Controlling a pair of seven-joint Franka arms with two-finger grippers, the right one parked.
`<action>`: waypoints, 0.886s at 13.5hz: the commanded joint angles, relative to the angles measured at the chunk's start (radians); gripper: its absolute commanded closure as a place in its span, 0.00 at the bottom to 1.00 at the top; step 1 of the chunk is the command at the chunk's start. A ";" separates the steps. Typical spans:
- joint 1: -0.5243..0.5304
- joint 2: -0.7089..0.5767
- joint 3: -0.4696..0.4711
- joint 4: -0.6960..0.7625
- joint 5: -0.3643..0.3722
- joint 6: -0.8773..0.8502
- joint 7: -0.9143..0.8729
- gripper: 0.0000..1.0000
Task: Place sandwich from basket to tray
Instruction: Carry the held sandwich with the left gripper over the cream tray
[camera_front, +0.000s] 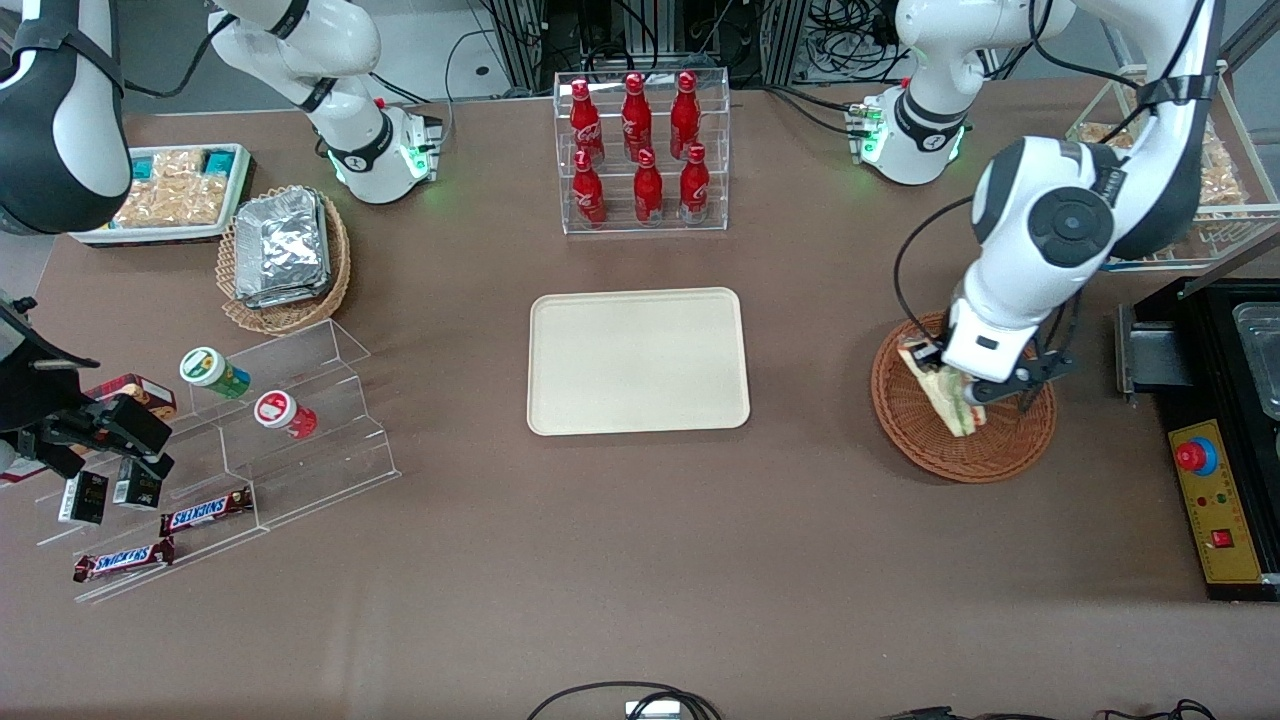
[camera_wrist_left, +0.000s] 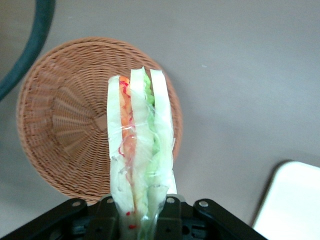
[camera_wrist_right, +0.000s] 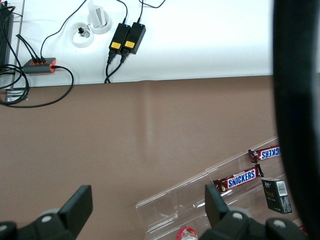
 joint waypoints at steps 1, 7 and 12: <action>-0.001 0.016 -0.092 0.043 0.016 -0.024 -0.006 0.96; -0.002 0.045 -0.237 0.039 0.017 -0.041 -0.015 0.96; -0.134 0.160 -0.264 0.117 0.144 -0.031 -0.082 0.97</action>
